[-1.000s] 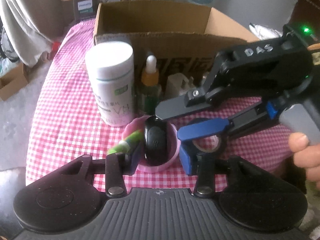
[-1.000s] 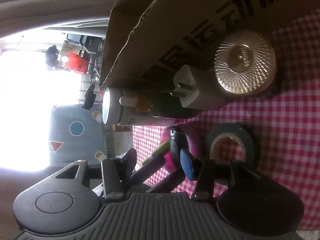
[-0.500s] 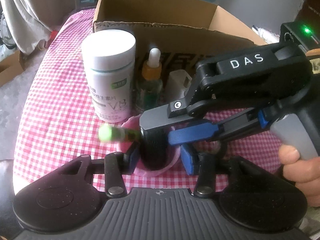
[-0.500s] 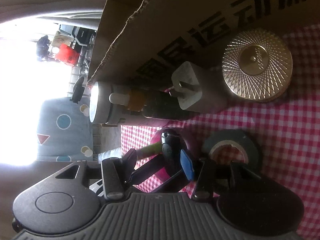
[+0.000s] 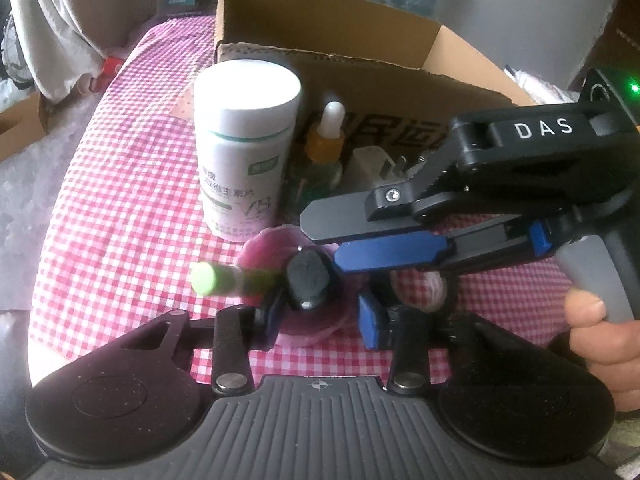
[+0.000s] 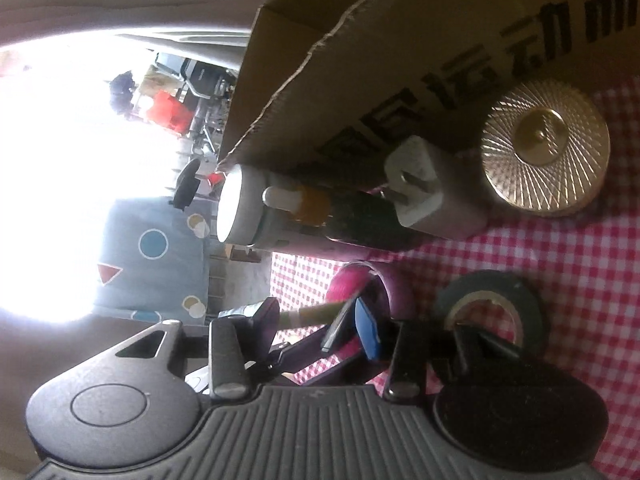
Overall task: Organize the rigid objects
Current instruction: 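Return the right gripper to the pink bowl and grasp the second black item, then lift the black item into the cardboard box and open the right gripper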
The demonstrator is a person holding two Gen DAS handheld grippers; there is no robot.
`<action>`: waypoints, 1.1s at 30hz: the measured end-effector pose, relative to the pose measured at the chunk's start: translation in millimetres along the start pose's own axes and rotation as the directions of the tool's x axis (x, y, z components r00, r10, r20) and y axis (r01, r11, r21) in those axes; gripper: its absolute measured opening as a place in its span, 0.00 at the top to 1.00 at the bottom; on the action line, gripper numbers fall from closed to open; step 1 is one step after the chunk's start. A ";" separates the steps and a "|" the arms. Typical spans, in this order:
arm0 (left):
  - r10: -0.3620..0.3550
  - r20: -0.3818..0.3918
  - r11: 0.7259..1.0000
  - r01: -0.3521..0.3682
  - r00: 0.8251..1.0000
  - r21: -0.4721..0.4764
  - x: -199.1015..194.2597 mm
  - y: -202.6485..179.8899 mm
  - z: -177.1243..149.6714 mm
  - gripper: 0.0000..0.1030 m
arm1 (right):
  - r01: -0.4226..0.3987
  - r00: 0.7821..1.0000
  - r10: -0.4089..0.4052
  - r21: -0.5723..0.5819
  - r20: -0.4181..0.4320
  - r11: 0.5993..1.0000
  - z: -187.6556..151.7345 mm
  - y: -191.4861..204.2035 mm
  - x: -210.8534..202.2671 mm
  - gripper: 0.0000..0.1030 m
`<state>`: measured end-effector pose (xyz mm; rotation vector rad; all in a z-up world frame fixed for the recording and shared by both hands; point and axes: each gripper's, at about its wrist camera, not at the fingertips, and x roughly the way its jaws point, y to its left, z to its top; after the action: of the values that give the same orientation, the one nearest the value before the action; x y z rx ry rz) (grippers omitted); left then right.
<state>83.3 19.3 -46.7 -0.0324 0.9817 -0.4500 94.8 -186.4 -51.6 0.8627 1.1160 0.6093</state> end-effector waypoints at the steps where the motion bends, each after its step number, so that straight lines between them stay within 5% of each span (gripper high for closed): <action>1: 0.002 0.000 1.000 -0.002 1.000 -0.002 -0.6 0.4 -1.2 0.67 | 0.003 1.000 -0.003 -0.004 -0.001 1.000 -0.1 0.3 0.4 0.57; 8: 0.019 0.012 1.000 -0.019 1.000 0.010 -6.4 -1.2 -5.0 0.74 | 0.052 0.999 -0.052 -0.027 0.002 0.998 0.8 0.6 9.3 0.58; 14: 0.016 0.013 1.000 -0.016 1.000 0.025 -5.2 -7.0 -4.3 0.80 | 0.071 0.997 -0.071 -0.036 0.011 0.997 -0.6 0.3 9.8 0.75; 33: -0.032 0.005 0.999 0.032 0.999 -0.024 -15.3 7.9 -3.7 0.70 | 0.020 0.999 -0.019 0.025 -0.029 0.999 -3.1 -17.2 12.6 0.82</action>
<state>75.9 33.0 -38.4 -0.0714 0.9834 -0.4673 96.2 -185.0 -73.1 0.8665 1.1589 0.5942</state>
